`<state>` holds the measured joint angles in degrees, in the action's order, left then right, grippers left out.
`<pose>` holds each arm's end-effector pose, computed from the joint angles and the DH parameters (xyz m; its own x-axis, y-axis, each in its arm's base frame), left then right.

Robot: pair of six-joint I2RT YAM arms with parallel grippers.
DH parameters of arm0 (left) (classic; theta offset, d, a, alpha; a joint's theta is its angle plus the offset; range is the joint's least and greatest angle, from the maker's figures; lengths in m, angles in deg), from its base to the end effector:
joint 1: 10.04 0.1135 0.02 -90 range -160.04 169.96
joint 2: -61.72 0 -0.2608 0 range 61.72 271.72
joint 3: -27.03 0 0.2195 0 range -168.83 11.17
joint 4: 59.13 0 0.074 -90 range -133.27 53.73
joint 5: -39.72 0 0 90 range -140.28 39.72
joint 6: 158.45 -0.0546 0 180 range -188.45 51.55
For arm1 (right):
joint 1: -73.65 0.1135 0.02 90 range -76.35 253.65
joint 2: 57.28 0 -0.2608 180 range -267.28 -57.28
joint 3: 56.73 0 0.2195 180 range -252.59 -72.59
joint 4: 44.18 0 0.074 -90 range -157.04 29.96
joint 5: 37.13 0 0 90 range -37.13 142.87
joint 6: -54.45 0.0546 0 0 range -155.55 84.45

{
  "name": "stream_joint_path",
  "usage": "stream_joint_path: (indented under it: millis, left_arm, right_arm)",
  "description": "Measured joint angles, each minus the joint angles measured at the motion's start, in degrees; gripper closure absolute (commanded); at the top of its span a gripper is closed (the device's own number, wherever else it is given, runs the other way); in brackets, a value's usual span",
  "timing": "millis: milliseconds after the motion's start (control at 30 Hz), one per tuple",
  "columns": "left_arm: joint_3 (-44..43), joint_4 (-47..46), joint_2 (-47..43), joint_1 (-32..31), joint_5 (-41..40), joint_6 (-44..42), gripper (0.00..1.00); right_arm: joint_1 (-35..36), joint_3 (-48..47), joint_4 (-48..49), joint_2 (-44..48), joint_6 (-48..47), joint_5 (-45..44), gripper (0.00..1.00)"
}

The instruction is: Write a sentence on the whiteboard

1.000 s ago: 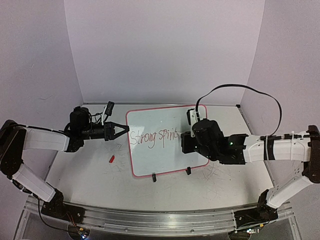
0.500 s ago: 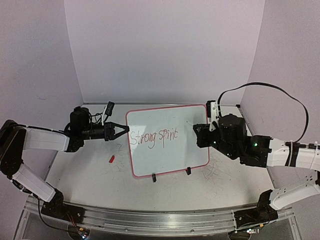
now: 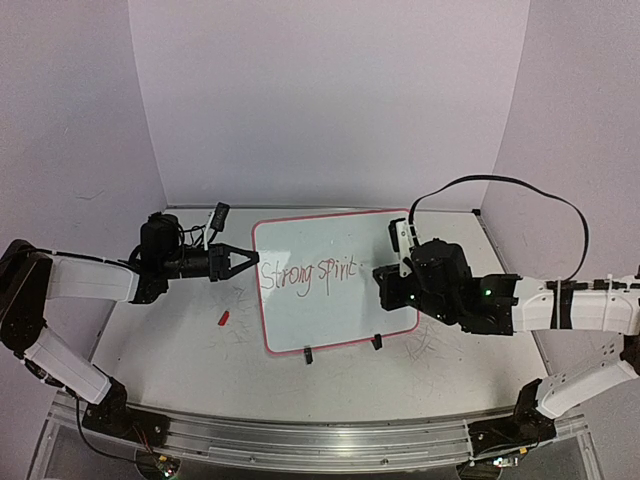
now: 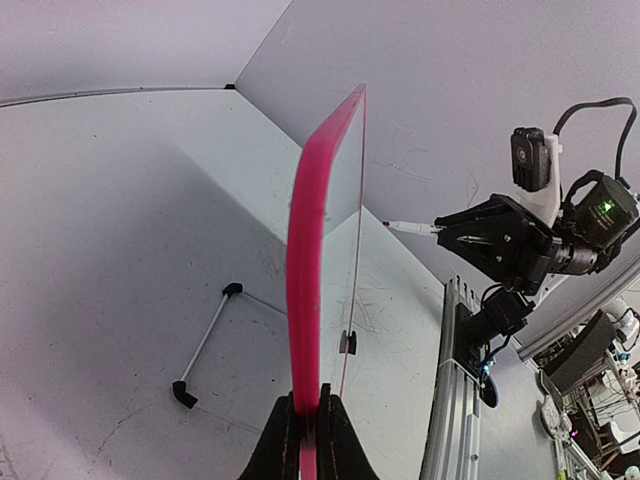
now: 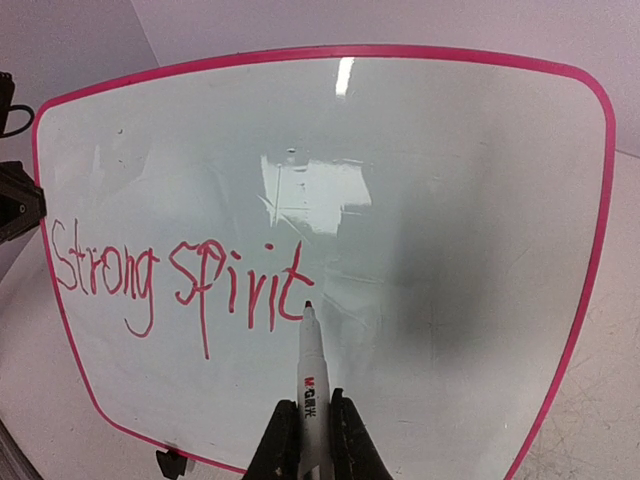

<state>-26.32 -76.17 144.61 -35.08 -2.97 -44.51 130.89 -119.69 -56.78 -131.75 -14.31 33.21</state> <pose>0.2431 -0.1579 0.2400 -0.5595 -0.0423 -0.8278 0.7769 0.3210 -0.5416 0.1668 0.2253 0.2697 -0.4327 -0.0420 -0.9005 -0.5032 0.8401 0.2026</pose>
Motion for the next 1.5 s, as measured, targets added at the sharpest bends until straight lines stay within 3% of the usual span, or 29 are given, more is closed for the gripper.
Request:
stream_joint_path:
  millis: [1500]
  left_arm:
    - [-0.02,0.44,0.00,-0.15,-0.48,-0.18,1.00]
  right_arm:
    - [-0.71,-2.42,1.65,-4.77,-1.95,-3.70,1.00]
